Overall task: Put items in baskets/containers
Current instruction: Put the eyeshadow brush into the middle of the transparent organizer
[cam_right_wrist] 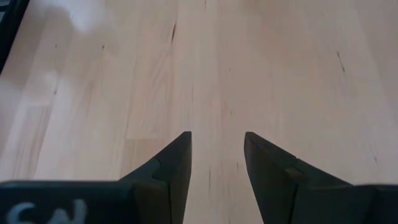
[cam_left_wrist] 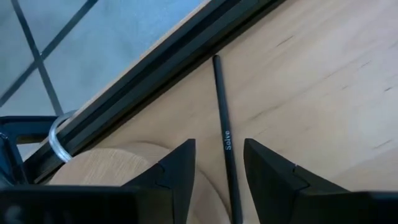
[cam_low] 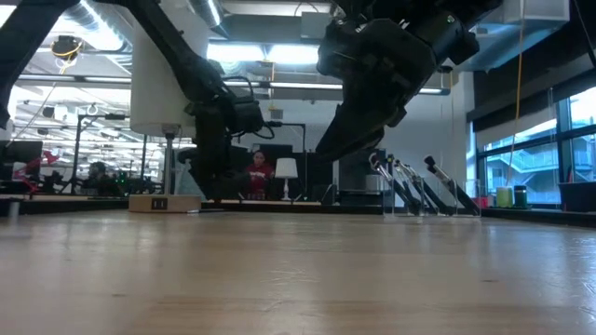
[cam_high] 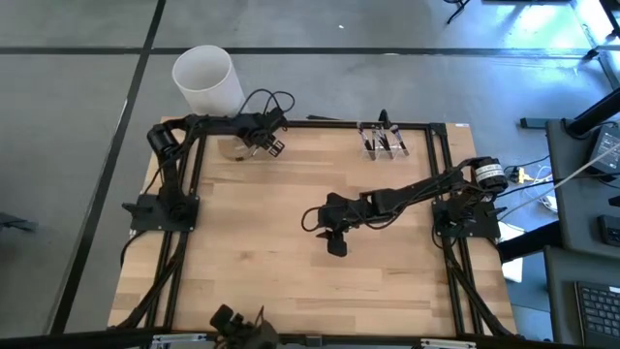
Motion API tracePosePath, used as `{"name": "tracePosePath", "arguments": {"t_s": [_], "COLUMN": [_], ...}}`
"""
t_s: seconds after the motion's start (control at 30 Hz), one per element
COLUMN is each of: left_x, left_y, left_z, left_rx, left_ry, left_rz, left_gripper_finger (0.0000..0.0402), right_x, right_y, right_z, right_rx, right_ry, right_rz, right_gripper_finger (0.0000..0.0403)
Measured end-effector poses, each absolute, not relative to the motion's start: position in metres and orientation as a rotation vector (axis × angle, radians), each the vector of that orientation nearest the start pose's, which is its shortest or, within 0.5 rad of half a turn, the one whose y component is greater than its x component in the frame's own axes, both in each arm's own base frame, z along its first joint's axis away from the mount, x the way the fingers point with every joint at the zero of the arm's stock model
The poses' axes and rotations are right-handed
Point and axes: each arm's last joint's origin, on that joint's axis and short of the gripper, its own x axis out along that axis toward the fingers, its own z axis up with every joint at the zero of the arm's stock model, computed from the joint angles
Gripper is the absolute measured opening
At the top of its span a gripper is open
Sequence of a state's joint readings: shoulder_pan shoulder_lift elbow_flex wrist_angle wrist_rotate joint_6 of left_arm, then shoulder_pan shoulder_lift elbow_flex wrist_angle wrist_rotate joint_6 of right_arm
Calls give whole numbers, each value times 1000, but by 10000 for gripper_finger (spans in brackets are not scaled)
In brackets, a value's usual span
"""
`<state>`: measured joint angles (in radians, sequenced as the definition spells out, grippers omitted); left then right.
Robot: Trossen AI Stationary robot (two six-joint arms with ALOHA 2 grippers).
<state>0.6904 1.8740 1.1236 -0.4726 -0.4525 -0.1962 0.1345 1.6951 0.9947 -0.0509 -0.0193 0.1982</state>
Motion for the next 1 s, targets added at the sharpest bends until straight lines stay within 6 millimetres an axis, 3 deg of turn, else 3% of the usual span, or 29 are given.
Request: {"name": "tracePosePath", "arguments": {"t_s": [0.47, 0.77, 1.0], "left_x": [261, 263, 263], "left_y": [234, 238, 238], "left_z": [143, 118, 114], "left_rx": [-321, -272, -319], "left_ry": [1195, 1283, 1291], "left_rz": [1060, 1075, 1015], "left_gripper_finger": [112, 101, 75], "right_x": [346, 346, 346], "right_y": [47, 50, 50], "right_z": [187, 187, 187], "right_rx": [152, 149, 146], "right_ry": [763, 763, 763], "right_rz": [69, 75, 78], "right_gripper_finger": [147, 147, 147]}}
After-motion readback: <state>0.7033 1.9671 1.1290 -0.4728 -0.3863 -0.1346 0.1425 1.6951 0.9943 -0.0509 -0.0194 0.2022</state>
